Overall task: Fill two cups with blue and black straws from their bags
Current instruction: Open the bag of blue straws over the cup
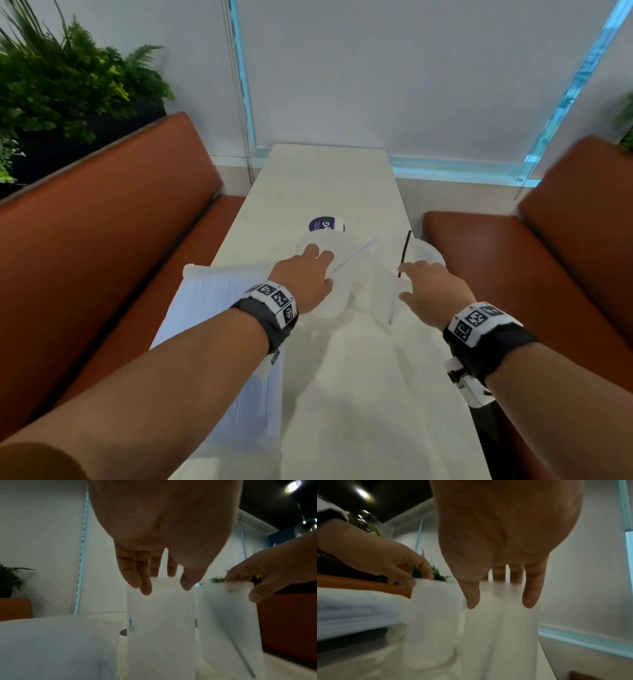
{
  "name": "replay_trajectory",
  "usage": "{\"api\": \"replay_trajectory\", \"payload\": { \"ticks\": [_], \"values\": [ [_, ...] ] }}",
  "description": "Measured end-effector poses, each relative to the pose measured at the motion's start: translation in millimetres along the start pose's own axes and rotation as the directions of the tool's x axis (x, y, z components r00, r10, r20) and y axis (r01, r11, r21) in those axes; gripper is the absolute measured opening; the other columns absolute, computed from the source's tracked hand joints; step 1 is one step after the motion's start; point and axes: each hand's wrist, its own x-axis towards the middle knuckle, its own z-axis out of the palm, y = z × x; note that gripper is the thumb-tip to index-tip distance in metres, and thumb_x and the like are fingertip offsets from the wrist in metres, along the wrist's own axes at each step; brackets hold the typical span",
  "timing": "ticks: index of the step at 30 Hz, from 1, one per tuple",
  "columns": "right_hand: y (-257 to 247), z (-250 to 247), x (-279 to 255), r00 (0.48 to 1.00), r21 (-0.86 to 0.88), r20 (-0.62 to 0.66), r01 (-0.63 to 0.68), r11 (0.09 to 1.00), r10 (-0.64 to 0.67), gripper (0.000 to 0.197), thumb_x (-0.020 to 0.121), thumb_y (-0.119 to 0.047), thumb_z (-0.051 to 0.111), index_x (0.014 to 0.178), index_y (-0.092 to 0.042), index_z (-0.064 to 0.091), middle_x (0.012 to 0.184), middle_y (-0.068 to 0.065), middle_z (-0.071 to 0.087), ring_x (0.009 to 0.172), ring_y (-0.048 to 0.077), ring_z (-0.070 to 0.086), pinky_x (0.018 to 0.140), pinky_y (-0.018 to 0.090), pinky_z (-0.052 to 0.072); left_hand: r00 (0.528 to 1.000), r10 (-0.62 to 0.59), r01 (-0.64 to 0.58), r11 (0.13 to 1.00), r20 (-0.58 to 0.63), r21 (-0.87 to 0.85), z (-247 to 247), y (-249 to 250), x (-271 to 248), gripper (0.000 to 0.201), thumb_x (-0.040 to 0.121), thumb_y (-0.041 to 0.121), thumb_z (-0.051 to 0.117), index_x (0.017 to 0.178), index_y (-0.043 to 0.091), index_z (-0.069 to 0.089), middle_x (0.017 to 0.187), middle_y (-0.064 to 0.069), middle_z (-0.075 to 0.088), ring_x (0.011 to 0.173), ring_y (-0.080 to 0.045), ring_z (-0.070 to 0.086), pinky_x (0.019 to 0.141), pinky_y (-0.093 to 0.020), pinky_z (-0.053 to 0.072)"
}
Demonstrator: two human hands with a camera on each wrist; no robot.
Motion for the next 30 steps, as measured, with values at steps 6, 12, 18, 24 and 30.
{"api": "replay_trajectory", "payload": {
  "ticks": [6, 12, 18, 24, 30],
  "values": [
    [-77.8, 0.6, -29.6, 0.948, 0.306, -0.304, 0.195, 0.932, -0.098, 0.027, 0.093, -0.057, 0.046, 0.105, -0.037, 0.060, 0.081, -0.017, 0.060, 0.081, 0.009, 0.059, 0.059, 0.027, 0.040, 0.919, -0.350, 0.291, 0.912, -0.179, -0.289, -20.1, -71.3, -52.1, 0.045, 0.092, 0.057, 0.050, 0.128, 0.030, 0.055, 0.131, 0.000, 0.048, 0.102, -0.026, 0.061, 0.085, -0.035, 0.045],
    [-190.1, 46.2, -14.9, 0.921, 0.573, 0.376, -0.146, 0.806, -0.100, 0.093, 0.086, -0.083, 0.038, 0.146, -0.012, 0.046, 0.140, 0.006, 0.057, 0.126, 0.025, 0.054, 0.104, 0.034, 0.041, 0.745, -0.642, 0.665, 0.737, 0.182, -0.123, -14.5, -145.3, -105.0, 0.070, 0.094, 0.061, 0.051, 0.147, 0.016, 0.043, 0.147, -0.018, 0.043, 0.131, -0.037, 0.045, 0.108, -0.044, 0.040],
    [-240.5, 70.9, 3.8, 0.875, 0.660, 0.479, -0.314, 0.683, -0.061, 0.082, 0.081, -0.079, 0.056, 0.127, -0.011, 0.061, 0.120, 0.006, 0.065, 0.103, 0.026, 0.063, 0.089, 0.037, 0.053, 0.603, -0.728, 0.788, 0.478, 0.327, -0.389, 12.2, -165.4, -121.1, 0.101, 0.080, 0.073, 0.065, 0.149, 0.007, 0.034, 0.149, -0.015, 0.046, 0.132, -0.034, 0.049, 0.109, -0.046, 0.042],
    [-244.5, 76.8, 9.1, 0.945, 0.776, 0.316, -0.206, 0.596, -0.085, 0.075, 0.077, -0.062, 0.077, 0.127, -0.009, 0.061, 0.117, 0.006, 0.070, 0.103, 0.025, 0.067, 0.089, 0.037, 0.054, 0.631, -0.722, 0.690, 0.355, 0.283, -0.631, 16.6, -179.4, -125.4, 0.065, 0.077, 0.053, 0.080, 0.120, 0.007, 0.063, 0.117, -0.010, 0.069, 0.101, -0.030, 0.067, 0.093, -0.044, 0.055],
    [-229.9, 29.9, -19.4, 0.985, 0.917, -0.016, 0.082, 0.391, -0.169, 0.062, 0.076, -0.058, 0.080, 0.122, -0.026, 0.055, 0.117, -0.014, 0.067, 0.104, 0.004, 0.066, 0.089, 0.031, 0.054, 0.727, -0.685, 0.308, 0.260, 0.050, -0.915, -29.9, -151.1, -139.8, 0.036, 0.084, 0.033, 0.076, 0.115, 0.019, 0.063, 0.110, -0.001, 0.071, 0.100, -0.024, 0.070, 0.090, -0.047, 0.057]
  ]
}}
